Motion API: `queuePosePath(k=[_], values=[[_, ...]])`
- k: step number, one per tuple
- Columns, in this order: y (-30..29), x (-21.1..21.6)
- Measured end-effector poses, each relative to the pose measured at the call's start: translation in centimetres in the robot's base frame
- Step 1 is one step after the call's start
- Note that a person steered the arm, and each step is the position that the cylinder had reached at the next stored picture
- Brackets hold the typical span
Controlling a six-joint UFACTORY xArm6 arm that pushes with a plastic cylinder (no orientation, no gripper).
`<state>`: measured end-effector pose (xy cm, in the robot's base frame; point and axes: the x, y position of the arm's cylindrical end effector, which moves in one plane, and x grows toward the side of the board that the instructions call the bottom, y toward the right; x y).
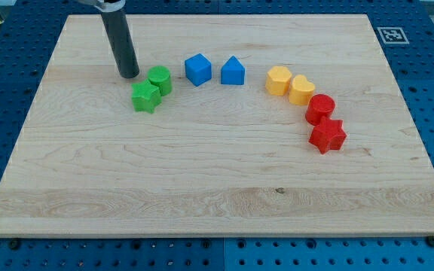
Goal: Slide the green circle close to blue cube
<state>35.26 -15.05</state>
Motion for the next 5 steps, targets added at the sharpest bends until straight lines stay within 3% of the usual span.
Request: queuePosePath(k=[5], values=[[3.0, 1.6]])
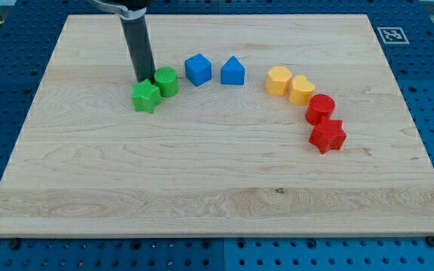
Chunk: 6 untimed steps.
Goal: Slide the green circle close to blue cube
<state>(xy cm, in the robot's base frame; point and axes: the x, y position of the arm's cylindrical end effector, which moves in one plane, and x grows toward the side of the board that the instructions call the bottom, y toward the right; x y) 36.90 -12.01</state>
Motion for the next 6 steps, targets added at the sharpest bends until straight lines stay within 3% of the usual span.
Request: queuePosePath(k=[4, 6], values=[[2.4, 0.0], [-1.6, 0.0]])
